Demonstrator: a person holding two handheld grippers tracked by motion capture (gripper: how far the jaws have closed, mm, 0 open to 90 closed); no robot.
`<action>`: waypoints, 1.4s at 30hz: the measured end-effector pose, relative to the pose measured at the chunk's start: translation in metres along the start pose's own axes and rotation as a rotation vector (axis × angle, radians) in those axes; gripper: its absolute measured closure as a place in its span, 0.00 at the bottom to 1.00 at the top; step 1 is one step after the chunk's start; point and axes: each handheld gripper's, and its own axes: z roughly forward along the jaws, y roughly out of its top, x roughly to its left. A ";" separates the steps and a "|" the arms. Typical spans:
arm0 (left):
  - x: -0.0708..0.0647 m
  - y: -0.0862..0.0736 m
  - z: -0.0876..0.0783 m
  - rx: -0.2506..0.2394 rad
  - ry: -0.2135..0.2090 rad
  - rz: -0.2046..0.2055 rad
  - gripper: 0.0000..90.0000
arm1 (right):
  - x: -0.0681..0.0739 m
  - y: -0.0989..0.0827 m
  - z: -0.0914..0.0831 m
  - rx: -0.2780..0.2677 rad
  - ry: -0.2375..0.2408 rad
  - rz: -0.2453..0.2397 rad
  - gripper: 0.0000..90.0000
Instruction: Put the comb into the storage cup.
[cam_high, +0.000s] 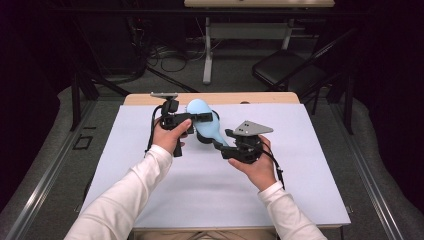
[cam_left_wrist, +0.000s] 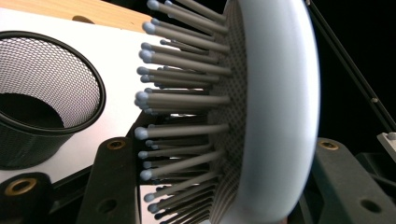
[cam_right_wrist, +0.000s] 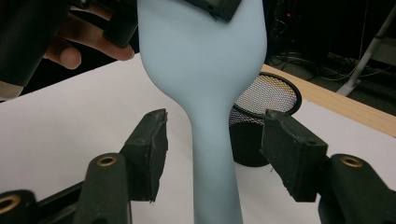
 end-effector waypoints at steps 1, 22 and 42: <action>0.000 0.000 0.000 -0.004 0.000 0.000 0.55 | 0.000 0.001 0.000 0.003 0.003 0.002 0.44; 0.002 0.007 -0.004 -0.032 0.030 0.026 0.55 | -0.001 0.006 -0.005 -0.010 0.035 -0.008 0.43; 0.001 0.014 -0.006 -0.044 0.049 0.028 0.55 | -0.002 0.007 -0.007 -0.012 0.018 0.029 0.24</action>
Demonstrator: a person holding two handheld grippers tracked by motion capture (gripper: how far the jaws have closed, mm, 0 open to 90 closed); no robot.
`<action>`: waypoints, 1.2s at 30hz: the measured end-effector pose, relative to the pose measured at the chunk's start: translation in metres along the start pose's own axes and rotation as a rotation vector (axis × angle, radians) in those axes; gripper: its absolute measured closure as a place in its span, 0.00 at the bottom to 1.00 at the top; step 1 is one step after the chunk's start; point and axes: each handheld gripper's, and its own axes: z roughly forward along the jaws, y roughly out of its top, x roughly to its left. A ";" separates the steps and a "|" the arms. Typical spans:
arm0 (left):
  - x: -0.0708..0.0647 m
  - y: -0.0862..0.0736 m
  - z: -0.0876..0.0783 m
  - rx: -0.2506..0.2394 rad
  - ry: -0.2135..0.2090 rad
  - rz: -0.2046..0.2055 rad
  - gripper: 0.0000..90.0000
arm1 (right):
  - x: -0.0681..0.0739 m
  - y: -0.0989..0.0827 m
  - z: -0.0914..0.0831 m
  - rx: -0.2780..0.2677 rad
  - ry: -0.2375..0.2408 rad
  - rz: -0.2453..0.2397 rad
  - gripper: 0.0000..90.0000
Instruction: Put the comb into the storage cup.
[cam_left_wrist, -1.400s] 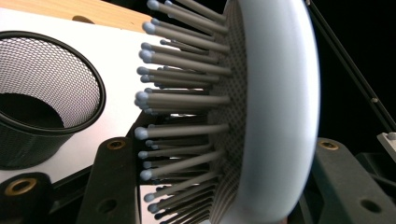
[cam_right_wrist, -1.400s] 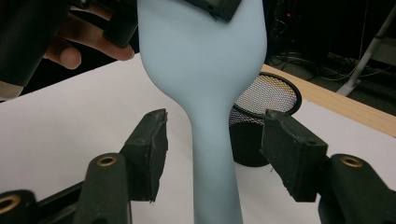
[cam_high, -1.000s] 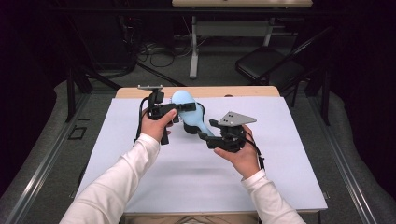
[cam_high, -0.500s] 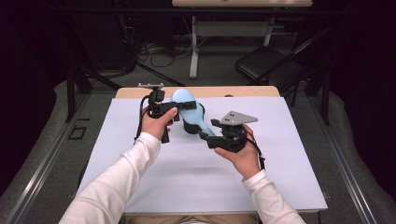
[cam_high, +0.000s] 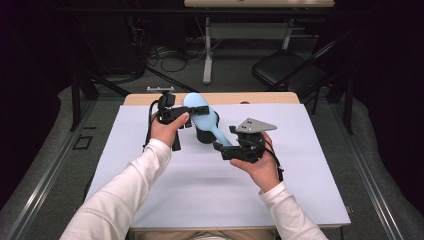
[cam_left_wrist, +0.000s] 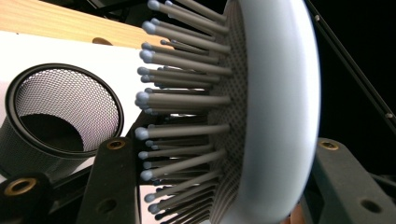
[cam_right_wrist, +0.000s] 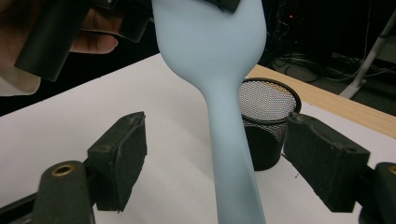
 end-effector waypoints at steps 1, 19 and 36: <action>0.000 0.000 -0.001 -0.001 0.003 0.002 0.55 | 0.000 0.000 0.000 0.002 -0.004 -0.005 0.22; -0.002 0.000 -0.001 -0.028 0.004 0.035 0.55 | 0.007 0.001 0.001 0.021 -0.037 0.013 0.03; -0.002 0.001 0.000 -0.073 0.014 0.106 0.55 | 0.006 -0.001 0.006 0.055 -0.069 0.041 0.00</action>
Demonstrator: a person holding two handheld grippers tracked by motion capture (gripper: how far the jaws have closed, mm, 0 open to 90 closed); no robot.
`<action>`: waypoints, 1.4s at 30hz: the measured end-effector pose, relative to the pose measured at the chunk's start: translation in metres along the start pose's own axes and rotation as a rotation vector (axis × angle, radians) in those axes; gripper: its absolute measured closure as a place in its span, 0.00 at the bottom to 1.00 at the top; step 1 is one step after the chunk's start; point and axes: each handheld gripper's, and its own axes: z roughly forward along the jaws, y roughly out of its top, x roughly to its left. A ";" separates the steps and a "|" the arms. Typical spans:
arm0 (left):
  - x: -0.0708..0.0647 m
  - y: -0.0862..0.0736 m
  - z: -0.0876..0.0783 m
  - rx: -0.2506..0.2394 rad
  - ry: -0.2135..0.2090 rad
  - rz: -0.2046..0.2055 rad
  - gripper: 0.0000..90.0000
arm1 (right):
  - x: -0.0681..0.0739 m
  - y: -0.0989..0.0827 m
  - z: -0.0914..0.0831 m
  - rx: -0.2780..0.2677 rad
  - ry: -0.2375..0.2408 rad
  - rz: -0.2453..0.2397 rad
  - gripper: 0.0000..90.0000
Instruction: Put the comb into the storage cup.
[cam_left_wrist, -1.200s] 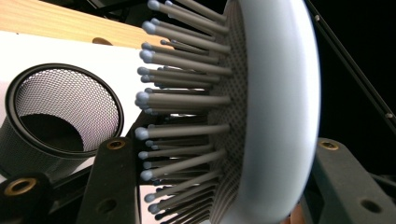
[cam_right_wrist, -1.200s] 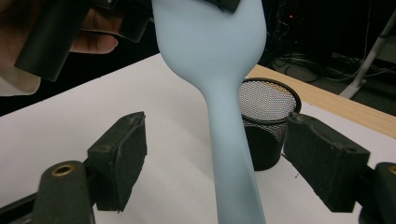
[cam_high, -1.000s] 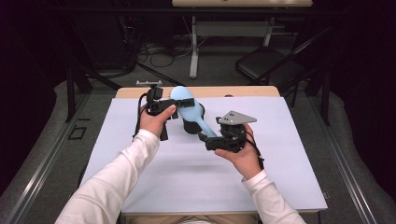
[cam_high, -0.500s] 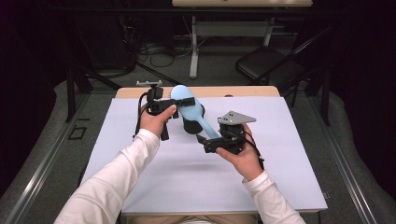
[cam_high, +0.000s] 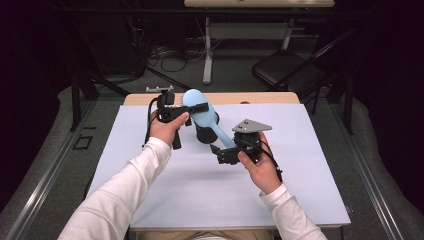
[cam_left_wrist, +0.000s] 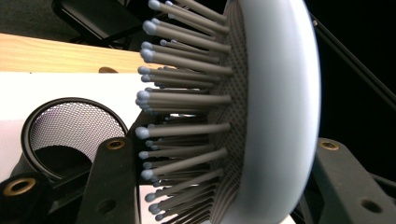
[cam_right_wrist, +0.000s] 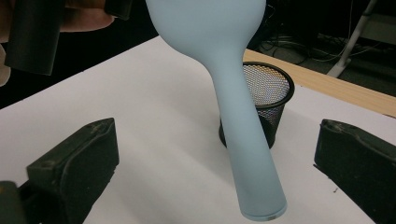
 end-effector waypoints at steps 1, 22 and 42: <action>0.000 0.000 0.000 0.000 0.003 0.003 0.55 | 0.000 0.000 0.000 0.001 0.001 0.002 0.00; -0.010 -0.004 0.004 -0.037 0.034 0.171 0.55 | -0.003 0.000 -0.006 -0.022 -0.010 0.015 0.00; -0.014 0.001 0.001 -0.074 0.075 0.279 0.55 | -0.003 0.000 -0.006 -0.024 -0.004 0.018 0.00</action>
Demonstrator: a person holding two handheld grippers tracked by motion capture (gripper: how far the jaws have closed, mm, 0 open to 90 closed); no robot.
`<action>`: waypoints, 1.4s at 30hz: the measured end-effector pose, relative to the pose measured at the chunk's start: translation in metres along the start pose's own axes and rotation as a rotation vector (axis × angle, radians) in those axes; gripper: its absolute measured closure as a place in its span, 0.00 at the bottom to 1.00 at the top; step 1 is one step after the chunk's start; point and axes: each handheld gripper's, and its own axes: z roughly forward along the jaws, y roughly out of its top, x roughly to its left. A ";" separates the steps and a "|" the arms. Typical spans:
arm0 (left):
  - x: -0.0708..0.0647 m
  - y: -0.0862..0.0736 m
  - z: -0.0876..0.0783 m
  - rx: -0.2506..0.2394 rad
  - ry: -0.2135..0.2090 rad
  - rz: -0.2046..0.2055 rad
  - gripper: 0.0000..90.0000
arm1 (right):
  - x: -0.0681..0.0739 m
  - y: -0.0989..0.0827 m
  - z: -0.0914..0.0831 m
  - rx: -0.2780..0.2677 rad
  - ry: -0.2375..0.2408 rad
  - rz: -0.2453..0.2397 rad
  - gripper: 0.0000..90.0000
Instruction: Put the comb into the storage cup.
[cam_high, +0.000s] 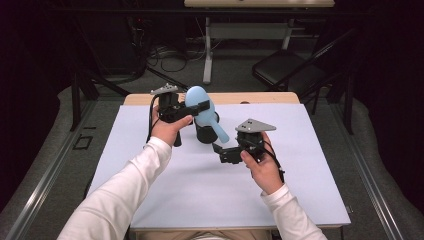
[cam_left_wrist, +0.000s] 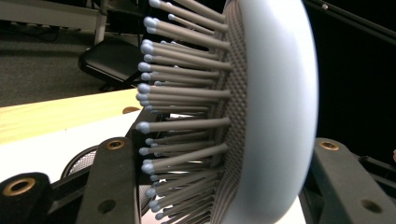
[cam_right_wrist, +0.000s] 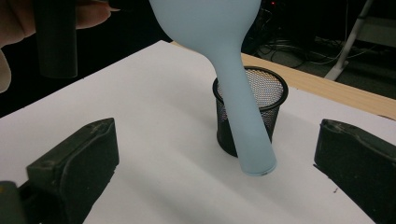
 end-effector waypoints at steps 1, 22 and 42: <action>0.000 0.001 0.000 -0.003 0.000 0.002 0.55 | 0.000 0.000 0.000 0.000 0.002 -0.001 0.00; -0.003 0.025 -0.006 -0.008 0.055 0.054 0.55 | 0.000 0.000 0.000 0.001 0.006 -0.005 0.00; -0.002 0.043 -0.012 -0.005 0.128 0.108 0.54 | 0.001 0.000 0.000 0.007 0.014 -0.003 0.00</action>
